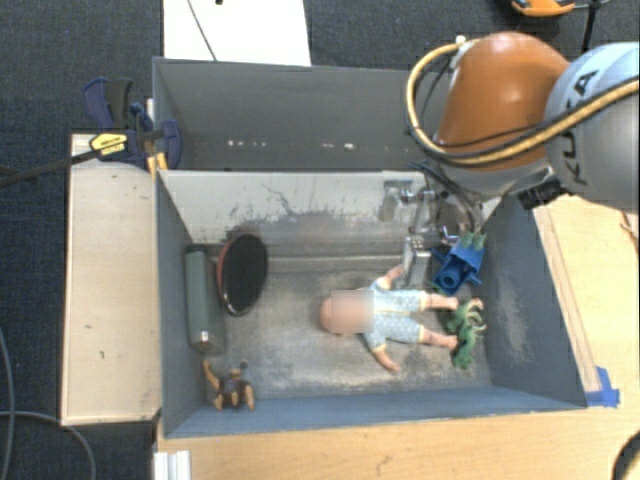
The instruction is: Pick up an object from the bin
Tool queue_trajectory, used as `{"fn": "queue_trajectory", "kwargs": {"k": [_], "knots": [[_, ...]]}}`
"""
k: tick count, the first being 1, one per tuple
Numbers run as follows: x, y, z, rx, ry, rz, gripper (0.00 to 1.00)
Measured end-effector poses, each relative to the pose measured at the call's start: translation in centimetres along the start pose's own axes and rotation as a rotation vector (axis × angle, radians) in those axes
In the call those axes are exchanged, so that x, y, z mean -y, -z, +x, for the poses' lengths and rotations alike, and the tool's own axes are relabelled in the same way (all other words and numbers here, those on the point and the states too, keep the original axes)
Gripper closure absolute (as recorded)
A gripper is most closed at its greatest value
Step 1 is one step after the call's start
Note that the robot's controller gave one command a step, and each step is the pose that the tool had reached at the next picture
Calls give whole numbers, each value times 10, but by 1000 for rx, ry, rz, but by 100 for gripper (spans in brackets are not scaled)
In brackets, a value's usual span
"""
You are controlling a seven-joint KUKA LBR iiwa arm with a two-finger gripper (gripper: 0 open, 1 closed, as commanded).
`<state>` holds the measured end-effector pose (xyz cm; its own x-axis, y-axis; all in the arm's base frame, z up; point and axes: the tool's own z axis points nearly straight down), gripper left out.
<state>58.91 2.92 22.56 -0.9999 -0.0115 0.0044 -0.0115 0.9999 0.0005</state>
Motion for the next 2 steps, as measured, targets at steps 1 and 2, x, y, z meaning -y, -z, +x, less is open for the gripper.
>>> {"fn": "queue_trajectory", "kwargs": {"k": [1,2], "knots": [[0,5,-1,9,-1,0,0],[-38,-56,0,13,35,0,0]]}}
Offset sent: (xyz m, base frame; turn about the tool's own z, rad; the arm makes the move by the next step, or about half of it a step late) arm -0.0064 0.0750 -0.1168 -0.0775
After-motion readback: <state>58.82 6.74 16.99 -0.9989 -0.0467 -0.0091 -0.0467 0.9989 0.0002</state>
